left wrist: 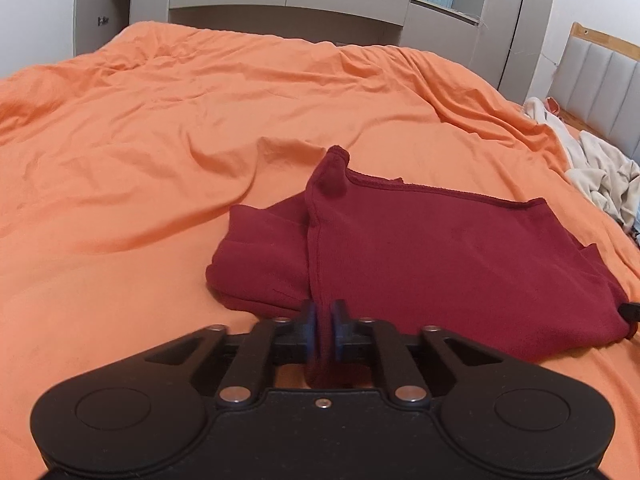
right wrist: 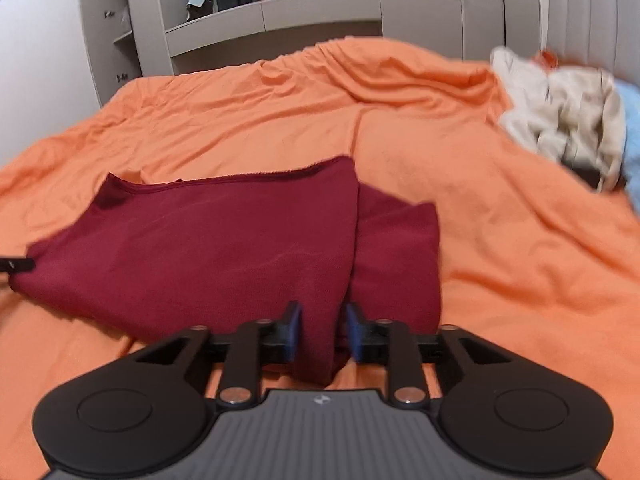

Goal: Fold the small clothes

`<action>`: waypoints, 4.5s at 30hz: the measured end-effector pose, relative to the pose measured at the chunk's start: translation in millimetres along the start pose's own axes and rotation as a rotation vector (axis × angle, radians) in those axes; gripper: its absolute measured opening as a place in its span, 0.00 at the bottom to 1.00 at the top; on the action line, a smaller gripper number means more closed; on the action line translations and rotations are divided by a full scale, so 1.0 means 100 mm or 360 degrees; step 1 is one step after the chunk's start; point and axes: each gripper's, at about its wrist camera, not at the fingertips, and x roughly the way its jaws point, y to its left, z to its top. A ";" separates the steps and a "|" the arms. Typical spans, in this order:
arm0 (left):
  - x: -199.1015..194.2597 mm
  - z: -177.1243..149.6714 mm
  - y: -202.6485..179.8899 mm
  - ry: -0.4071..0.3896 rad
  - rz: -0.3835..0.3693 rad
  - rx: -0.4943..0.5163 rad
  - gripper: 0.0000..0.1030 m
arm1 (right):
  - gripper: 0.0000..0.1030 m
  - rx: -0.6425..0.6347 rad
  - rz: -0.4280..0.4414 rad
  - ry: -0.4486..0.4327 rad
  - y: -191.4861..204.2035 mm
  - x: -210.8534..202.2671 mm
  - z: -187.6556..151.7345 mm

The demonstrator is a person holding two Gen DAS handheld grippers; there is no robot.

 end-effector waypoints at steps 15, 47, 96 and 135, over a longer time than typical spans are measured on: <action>-0.18 -0.02 0.26 -0.0089 -0.0076 -0.0212 0.99 | 1.00 -0.0410 -0.0088 -0.0267 0.65 -0.02 0.06; 0.25 -0.18 0.02 -0.0087 -0.0312 -0.0808 0.99 | 1.00 -0.0690 -0.0090 -0.0248 1.00 0.33 -0.17; 0.44 -0.16 0.25 -0.0089 -0.0151 -0.1011 0.34 | 1.00 -0.0705 0.0107 -0.0302 1.38 0.53 -0.16; 0.68 -0.19 -3.12 -0.0018 -0.0701 0.0799 0.39 | 1.00 0.0227 -0.0437 -0.0321 -1.10 -0.05 0.57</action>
